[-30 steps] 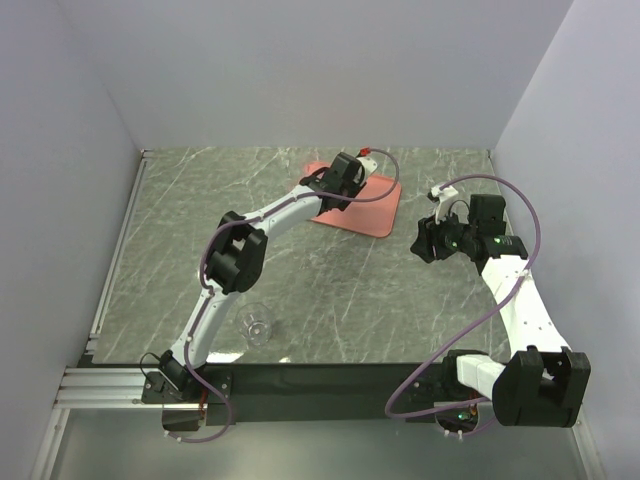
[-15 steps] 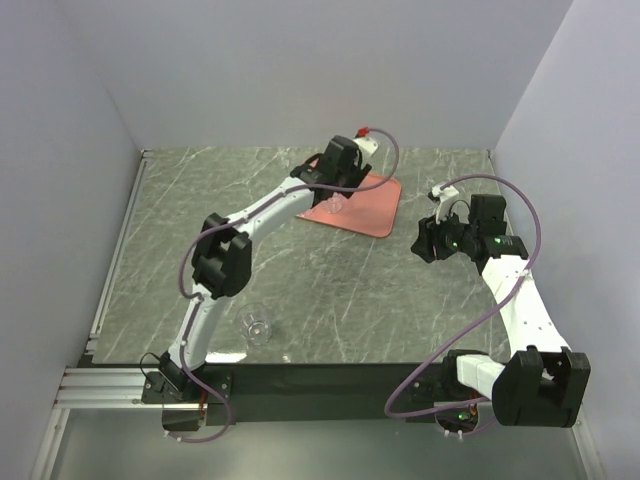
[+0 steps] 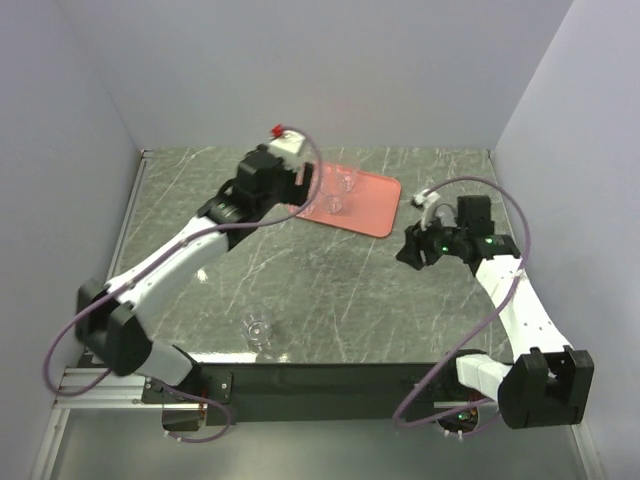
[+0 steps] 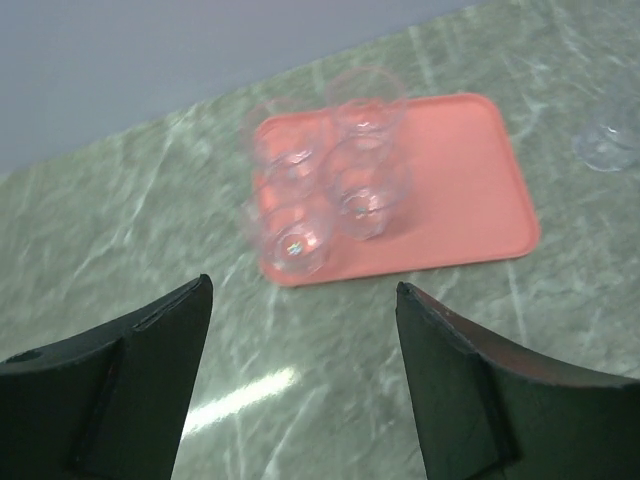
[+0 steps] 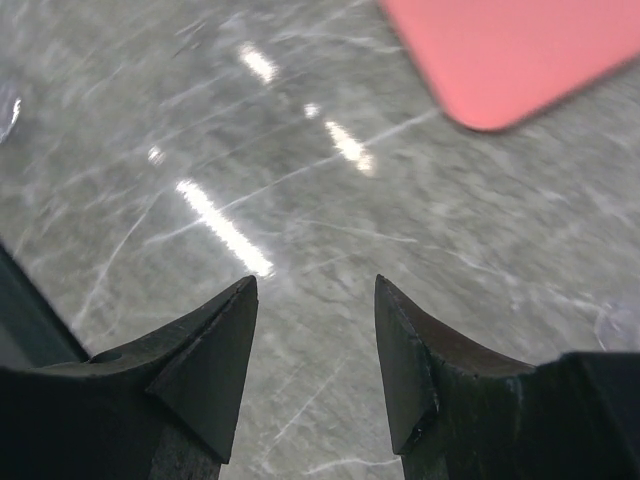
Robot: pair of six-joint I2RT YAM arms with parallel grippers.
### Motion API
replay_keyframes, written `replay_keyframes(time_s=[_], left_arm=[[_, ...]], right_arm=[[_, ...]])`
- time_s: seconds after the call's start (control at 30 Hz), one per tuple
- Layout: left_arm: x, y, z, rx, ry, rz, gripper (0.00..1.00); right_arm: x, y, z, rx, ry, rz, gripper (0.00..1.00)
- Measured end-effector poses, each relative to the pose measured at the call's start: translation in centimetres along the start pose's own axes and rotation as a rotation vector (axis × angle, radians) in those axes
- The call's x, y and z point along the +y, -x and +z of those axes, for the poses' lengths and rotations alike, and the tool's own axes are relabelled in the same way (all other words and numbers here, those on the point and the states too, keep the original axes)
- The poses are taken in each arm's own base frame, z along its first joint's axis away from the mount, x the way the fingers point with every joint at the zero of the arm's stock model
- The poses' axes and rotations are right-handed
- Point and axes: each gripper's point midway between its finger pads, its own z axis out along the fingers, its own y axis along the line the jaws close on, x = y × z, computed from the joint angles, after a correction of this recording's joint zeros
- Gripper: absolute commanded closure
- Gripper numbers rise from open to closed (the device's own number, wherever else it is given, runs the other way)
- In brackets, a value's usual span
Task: Place the glasses into the tray
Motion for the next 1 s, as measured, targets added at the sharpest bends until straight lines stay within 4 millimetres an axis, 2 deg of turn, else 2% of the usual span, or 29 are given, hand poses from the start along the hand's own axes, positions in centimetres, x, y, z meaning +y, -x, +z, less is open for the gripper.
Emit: replay_keyframes(time_s=[0.1,0.23,0.3,0.47,0.7,0.9,1.0], left_arm=[[4.5,-2.4,-2.9,0.001,0.088,-0.072,0.16],[10.9,-5.9,-7.3,-0.001,0.246,-0.148,0.05],[12.9,-7.1,-9.6,-0.026,0.316,-0.177,0.03],[14.7,-8.6,-13.6,-0.098,0.417,-0.214,0.01],[17.7,-9.3,-15.7,-0.123,0.608,-0.248,0.01],[20.1,-9.6,-17.4,-0.147,0.766,-0.298,0.01],[21.0,-9.7,-18.3,-0.163,0.844,-0.324,0.01]], right_arm=[[3.8,0.4,1.2,0.036,0.115,-0.092,0.42],[9.4,1.6,2.9,0.087,0.303,-0.201,0.42],[11.7,2.3,3.9,0.12,0.379,-0.234,0.42],[17.1,3.4,7.4,0.213,0.521,-0.273,0.42],[23.8,3.9,13.0,0.346,0.562,-0.24,0.39],[29.1,2.4,16.8,0.438,0.516,-0.247,0.39],[31.0,1.6,18.0,0.46,0.482,-0.264,0.39]])
